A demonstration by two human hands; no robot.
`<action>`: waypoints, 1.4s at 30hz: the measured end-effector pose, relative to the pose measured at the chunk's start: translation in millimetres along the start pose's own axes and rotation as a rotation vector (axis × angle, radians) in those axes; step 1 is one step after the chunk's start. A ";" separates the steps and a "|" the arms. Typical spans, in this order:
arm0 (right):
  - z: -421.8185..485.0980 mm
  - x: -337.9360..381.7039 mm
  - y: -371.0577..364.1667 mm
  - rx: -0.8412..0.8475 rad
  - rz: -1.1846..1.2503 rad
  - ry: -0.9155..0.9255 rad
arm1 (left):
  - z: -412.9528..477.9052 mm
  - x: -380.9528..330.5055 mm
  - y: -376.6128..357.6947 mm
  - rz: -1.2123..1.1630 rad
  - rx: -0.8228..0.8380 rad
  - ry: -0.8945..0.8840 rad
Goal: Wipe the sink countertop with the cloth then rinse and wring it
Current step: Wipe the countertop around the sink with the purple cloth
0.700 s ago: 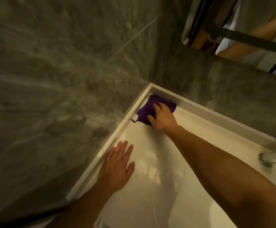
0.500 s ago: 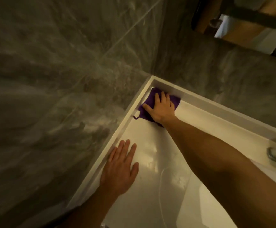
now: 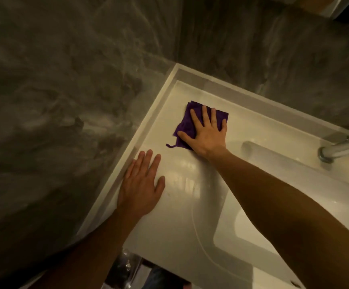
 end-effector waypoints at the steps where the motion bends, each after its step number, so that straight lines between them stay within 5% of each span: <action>1: -10.8 -3.0 -2.4 0.002 0.003 -0.002 | -0.3 -0.5 0.1 -0.002 -0.005 -0.004; 12: -131.0 -1.6 -39.7 -0.019 0.036 0.033 | -19.6 10.3 -0.2 -0.174 -0.057 -0.051; 30: -298.2 5.6 -101.5 -0.063 -0.008 0.165 | -83.1 -6.1 -21.6 -0.013 -0.072 0.007; 42: -366.9 -17.5 -119.2 -0.073 -0.034 0.010 | -80.8 -3.9 -25.0 -0.039 -0.098 -0.029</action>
Point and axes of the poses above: each hand's wrist, its own z-axis towards the middle knuckle, its own y-axis out of the back of the hand, x = y × z, the point moved 2 cm from there along z, towards the middle knuckle, and after that the axes turned 3 degrees about x, right-handed, at the moved point
